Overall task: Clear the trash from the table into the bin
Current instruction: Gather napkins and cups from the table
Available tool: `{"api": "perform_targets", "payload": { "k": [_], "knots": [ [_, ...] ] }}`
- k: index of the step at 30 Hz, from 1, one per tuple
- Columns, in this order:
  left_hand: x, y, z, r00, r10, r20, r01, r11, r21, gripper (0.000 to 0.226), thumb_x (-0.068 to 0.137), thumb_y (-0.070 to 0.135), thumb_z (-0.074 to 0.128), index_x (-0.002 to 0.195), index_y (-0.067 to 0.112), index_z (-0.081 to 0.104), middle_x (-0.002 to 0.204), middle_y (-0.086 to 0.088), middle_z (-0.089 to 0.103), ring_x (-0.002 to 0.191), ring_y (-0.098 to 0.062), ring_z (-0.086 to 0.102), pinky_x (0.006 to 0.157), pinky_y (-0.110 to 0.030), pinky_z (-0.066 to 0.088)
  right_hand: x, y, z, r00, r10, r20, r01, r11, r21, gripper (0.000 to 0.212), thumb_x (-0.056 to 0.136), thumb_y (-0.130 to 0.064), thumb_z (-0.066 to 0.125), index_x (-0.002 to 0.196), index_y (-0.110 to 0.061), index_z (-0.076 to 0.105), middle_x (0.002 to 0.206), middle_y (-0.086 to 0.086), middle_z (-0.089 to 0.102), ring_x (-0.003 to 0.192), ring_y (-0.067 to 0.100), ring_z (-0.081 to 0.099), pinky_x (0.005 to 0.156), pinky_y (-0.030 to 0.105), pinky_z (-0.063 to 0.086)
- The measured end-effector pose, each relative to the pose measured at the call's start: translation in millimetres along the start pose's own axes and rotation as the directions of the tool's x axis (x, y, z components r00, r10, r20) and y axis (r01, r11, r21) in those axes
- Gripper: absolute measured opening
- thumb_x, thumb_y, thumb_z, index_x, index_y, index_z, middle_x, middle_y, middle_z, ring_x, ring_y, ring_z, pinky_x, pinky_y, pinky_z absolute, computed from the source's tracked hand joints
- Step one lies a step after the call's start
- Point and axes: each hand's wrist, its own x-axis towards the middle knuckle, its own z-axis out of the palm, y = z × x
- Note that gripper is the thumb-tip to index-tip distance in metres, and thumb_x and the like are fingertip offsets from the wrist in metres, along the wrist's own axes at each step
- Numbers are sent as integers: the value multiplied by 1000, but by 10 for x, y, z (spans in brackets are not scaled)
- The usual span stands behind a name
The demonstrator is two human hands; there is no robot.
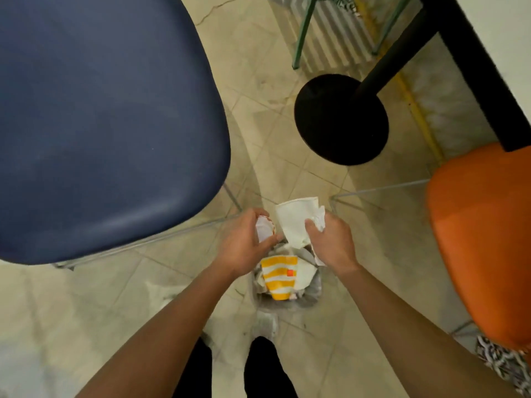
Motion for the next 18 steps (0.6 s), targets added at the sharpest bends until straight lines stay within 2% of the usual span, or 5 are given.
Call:
{"api": "perform_targets", "payload": {
  "k": [2,5,8,12,18],
  "knots": [
    [-18,-79,294,999,-25,29,25,1000,0,45,80,31,70,117,15,48,112,-1,52,99,-16,52,75,-22,36,-18,320,61,999,16,39,-14,999,-37,31,93,-25,54,115,-4,58,117,17,60,112,32,55,86,32,41],
    [1,-231,591,992,-83,94,79,996,46,48,81,26,69,121,13,46,122,-6,50,109,-25,52,88,-31,42,-25,662,193,995,63,76,-58,996,-69,38,93,-26,54,125,-5,54,125,15,51,117,31,51,91,30,38],
    [56,-413,811,979,-143,142,131,987,89,50,81,14,66,126,10,43,127,-11,46,117,-28,47,94,-31,38,-51,950,412,987,104,125,-96,993,-63,37,93,-26,55,122,-4,56,118,17,49,110,31,52,89,30,38],
    [83,-692,1050,961,-179,211,153,979,133,51,83,7,61,130,8,40,135,-14,39,117,-31,48,88,-27,36,-73,1227,770,981,106,160,-101,994,-41,32,91,-20,58,117,-1,60,114,21,53,107,34,52,86,31,39],
    [69,-1057,1358,913,-203,353,88,945,316,49,84,4,52,131,8,38,135,-16,38,121,-32,45,93,-30,34,-18,1489,1203,981,61,185,-19,975,-223,30,93,-8,49,121,-8,58,122,16,52,116,32,49,88,36,44]
  ]
}}
